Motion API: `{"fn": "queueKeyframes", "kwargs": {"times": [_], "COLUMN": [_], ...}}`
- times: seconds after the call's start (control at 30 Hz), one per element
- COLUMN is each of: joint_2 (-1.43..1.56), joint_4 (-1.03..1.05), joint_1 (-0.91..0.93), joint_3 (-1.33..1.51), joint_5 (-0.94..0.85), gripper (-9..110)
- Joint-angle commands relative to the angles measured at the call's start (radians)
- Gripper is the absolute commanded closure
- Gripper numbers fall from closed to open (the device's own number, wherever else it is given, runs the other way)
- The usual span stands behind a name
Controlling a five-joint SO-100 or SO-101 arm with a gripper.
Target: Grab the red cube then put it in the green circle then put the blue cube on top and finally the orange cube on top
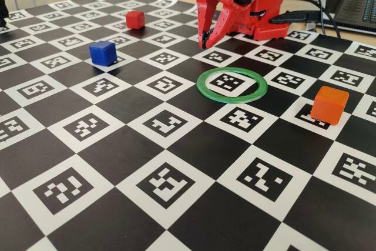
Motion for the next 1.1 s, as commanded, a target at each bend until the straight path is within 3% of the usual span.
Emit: {"fn": "queueKeyframes", "kwargs": {"times": [0.0,0.77,0.93,1.07], "joint_2": [0.049,0.051,0.028,-0.313], "joint_4": [0.071,0.064,-0.052,-0.173], "joint_1": [0.005,-0.025,-0.058,-0.011], "joint_3": [0.044,0.044,0.014,-0.278], "joint_5": [-0.005,0.057,0.293,0.449], "gripper": [106,106,106,106]}}
